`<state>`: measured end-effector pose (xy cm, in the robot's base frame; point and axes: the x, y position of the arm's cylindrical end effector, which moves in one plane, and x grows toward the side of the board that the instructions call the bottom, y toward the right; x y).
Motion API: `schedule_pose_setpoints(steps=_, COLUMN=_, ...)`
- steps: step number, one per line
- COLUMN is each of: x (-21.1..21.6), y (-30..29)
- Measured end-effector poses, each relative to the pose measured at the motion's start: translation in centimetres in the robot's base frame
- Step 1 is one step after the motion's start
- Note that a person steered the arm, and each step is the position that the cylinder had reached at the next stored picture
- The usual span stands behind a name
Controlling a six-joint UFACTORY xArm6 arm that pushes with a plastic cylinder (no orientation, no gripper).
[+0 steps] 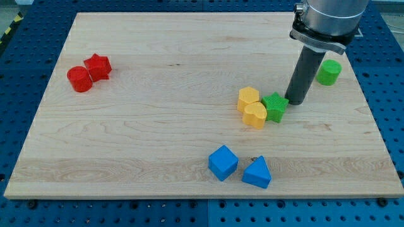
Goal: Move the green circle above the green star
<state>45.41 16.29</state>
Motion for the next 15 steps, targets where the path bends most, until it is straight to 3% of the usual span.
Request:
schedule_pose_setpoints(steps=8, x=0.7, y=8.9)
schedule_pose_setpoints(steps=11, x=1.2, y=15.3)
schedule_pose_setpoints(steps=12, x=0.6, y=16.9)
schedule_pose_setpoints(steps=15, x=-6.8, y=16.3)
